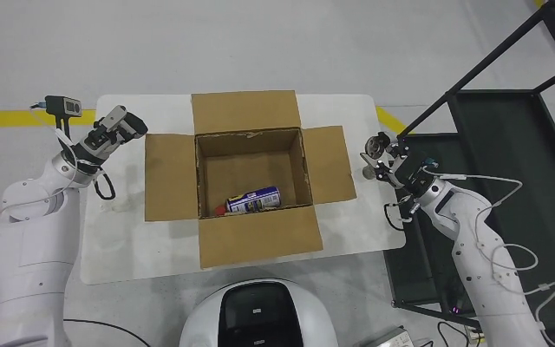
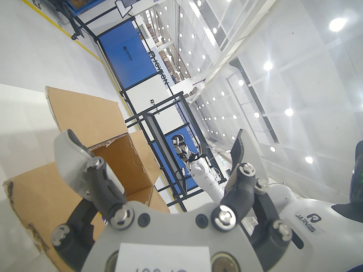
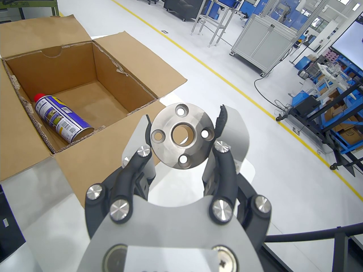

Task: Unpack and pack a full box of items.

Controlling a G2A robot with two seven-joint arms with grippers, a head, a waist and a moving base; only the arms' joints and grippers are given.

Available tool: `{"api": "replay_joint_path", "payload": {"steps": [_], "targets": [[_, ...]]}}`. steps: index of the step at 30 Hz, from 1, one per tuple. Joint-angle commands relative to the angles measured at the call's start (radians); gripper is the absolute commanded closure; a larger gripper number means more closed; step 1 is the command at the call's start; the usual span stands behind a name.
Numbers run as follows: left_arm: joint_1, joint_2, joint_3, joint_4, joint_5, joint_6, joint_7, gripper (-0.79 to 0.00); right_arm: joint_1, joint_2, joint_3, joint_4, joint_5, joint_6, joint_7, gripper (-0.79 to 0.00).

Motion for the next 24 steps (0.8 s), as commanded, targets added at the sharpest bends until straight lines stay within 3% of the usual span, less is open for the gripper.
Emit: {"api": "replay_joint_path", "payload": {"steps": [1,18,24], "targets": [[0.000,0.000,0.000,0.000,0.000,0.000,0.000,-0.785,0.000,0.000,0.000,0.000,0.000,0.000,0.000,0.000],[0.000,0.000,0.000,0.000,0.000,0.000,0.000,-0.785,0.003,-0.001,-0.008,-0.007,0.005,-0.001,0.021,0.000],[0.000,0.000,0.000,0.000,0.000,0.000,0.000,-0.785,0.161,-0.001,-0.101,-0.033,0.019,-0.143,0.178,0.000]]}}
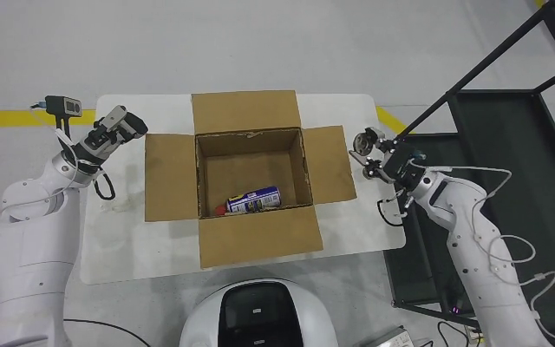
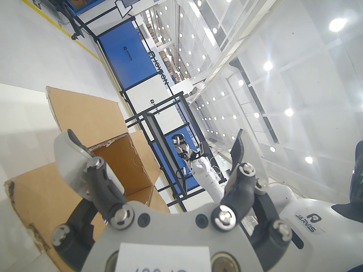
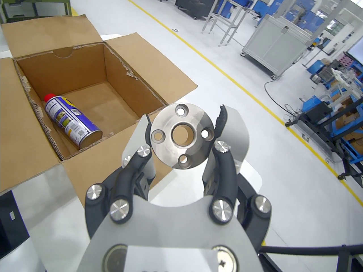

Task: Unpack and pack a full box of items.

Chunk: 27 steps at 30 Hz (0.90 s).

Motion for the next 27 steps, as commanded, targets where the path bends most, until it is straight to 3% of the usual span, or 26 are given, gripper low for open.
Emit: {"api": "replay_joint_path", "payload": {"steps": [1,12,19,27], "targets": [[0.000,0.000,0.000,0.000,0.000,0.000,0.000,-0.785,0.091,-0.003,-0.062,0.011,0.005,-0.071,0.076,0.000],[0.000,0.000,0.000,0.000,0.000,0.000,0.000,-0.785,0.489,-0.085,-0.522,0.153,0.051,-0.196,0.366,0.000],[0.000,0.000,0.000,0.000,0.000,0.000,0.000,-0.785,0.638,-0.154,-0.750,0.259,0.080,-0.213,0.416,0.000],[0.000,0.000,0.000,0.000,0.000,0.000,0.000,-0.785,0.765,-0.242,-0.906,0.441,0.127,-0.149,0.401,0.000]]}}
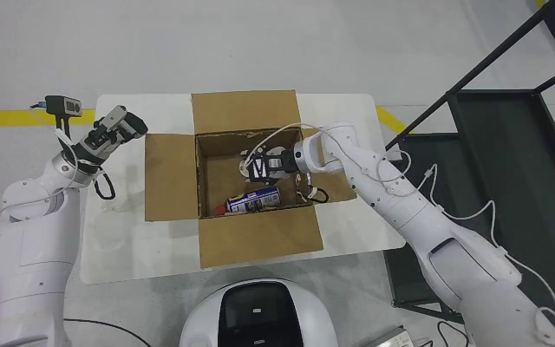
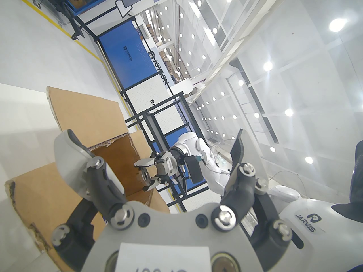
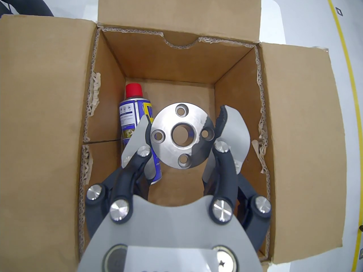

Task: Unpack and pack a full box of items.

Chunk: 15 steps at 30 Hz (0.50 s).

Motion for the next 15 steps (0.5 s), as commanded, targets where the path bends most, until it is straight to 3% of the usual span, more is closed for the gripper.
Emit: {"api": "replay_joint_path", "payload": {"steps": [1,12,13,14,15], "targets": [[0.000,0.000,0.000,0.000,0.000,0.000,0.000,-0.785,0.025,-0.022,-0.032,0.056,0.010,0.017,-0.003,0.000],[0.000,0.000,0.000,0.000,0.000,0.000,0.000,-0.785,0.096,-0.116,-0.161,0.269,-0.041,0.068,-0.065,0.000],[0.000,0.000,0.000,0.000,0.000,0.000,0.000,-0.785,0.101,-0.124,-0.170,0.284,-0.048,0.071,-0.075,-0.025],[0.000,0.000,0.000,0.000,0.000,0.000,0.000,-0.785,0.107,-0.132,-0.178,0.298,-0.054,0.073,-0.085,-0.120],[0.000,0.000,0.000,0.000,0.000,0.000,0.000,-0.785,0.113,-0.139,-0.185,0.312,-0.062,0.075,-0.092,-0.289]]}}
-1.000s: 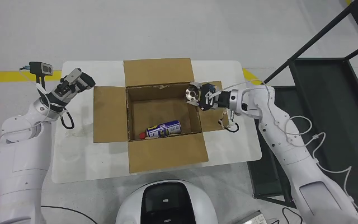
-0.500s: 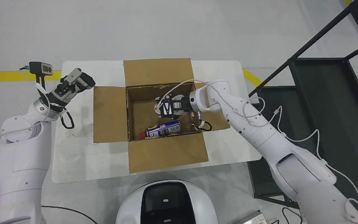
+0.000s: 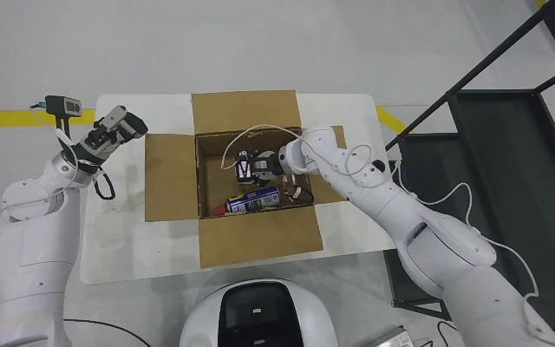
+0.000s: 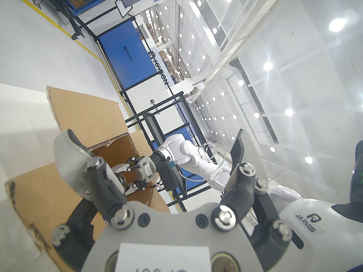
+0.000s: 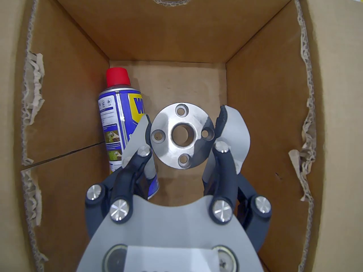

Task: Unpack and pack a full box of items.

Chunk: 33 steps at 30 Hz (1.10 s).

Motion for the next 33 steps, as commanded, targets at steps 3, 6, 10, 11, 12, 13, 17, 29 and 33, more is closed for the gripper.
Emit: {"api": "replay_joint_path", "payload": {"steps": [3,6,10,11,12,13,17,29,33], "targets": [[0.000,0.000,0.000,0.000,0.000,0.000,0.000,-0.785,0.023,-0.028,-0.023,0.061,-0.017,0.005,-0.040,-0.785],[0.000,0.000,0.000,0.000,0.000,0.000,0.000,-0.785,0.039,-0.040,-0.024,0.088,-0.018,-0.011,-0.105,-0.785],[0.000,0.000,0.000,0.000,0.000,0.000,0.000,-0.785,0.057,-0.032,-0.013,0.089,-0.057,-0.069,-0.227,-0.785],[0.000,0.000,0.000,0.000,0.000,0.000,0.000,-0.785,0.058,-0.025,-0.003,0.085,-0.062,-0.086,-0.263,-0.785],[0.000,0.000,0.000,0.000,0.000,0.000,0.000,-0.785,0.058,-0.016,0.010,0.077,-0.066,-0.103,-0.298,-0.785],[0.000,0.000,0.000,0.000,0.000,0.000,0.000,-0.785,0.057,-0.005,0.025,0.057,-0.072,-0.126,-0.338,-0.785],[0.000,0.000,0.000,0.000,0.000,0.000,0.000,-0.785,0.022,0.063,0.081,-0.045,-0.104,-0.127,-0.468,-0.785],[0.000,0.000,0.000,0.000,0.000,0.000,0.000,-0.785,-0.387,0.340,0.621,-0.375,-0.007,-0.111,-0.453,-0.785],[0.000,0.000,0.000,0.000,0.000,0.000,0.000,-0.785,-0.582,0.387,0.820,-0.472,0.086,-0.055,-0.362,-0.785]]}}
